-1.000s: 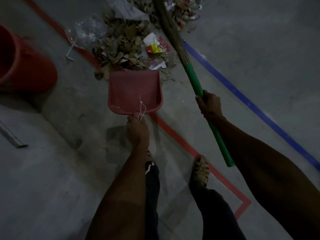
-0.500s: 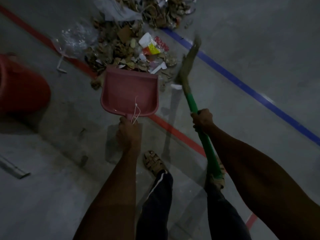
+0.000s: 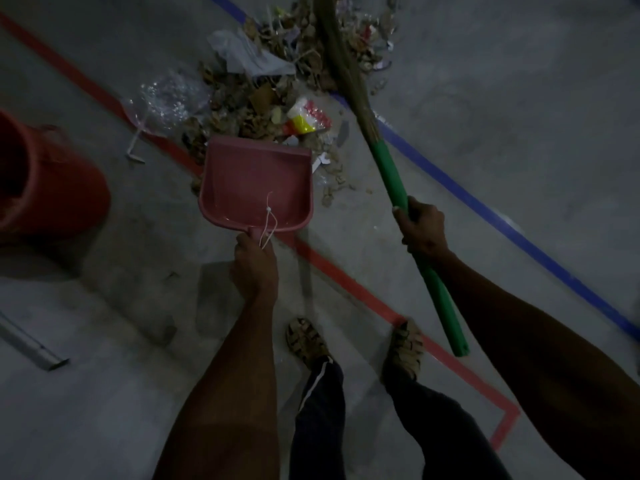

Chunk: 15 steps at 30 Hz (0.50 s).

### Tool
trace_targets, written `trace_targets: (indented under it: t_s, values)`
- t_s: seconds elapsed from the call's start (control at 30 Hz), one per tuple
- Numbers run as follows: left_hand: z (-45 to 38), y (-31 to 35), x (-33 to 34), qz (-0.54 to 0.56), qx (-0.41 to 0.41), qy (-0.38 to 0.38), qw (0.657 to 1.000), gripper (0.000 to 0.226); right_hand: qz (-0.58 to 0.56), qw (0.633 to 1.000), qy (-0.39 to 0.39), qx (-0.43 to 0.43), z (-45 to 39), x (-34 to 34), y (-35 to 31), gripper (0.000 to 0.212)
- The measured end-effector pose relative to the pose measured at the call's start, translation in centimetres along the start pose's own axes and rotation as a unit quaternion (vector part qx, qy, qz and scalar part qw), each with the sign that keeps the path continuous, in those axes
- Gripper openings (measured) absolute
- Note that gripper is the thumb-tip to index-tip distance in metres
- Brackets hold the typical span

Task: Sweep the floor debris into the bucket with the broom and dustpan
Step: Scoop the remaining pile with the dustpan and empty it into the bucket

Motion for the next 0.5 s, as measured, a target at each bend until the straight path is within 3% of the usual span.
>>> trace_targets:
  t_s: [0.23, 0.5]
  values:
    - [0.1, 9.5, 0.2, 0.0, 0.039, 0.001, 0.999, 0.045, -0.039, 0.998, 0.056, -0.006, -10.2, -3.4, -2.5, 0.033]
    - [-0.5, 22.2, 2.0, 0.033, 0.041, 0.044, 0.998, 0.041, 0.001, 1.0, 0.03, 0.007, -21.6, -10.0, -1.3, 0.029]
Point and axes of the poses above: each hand's wrist, its own z-axis away from the middle knuckle, its own x-axis out of the palm, y = z × x, the point moved 6 cm from there along -z, towards the middle knuckle, and after that the axes turned 14 degrees about -x, right-handed, at the moved point
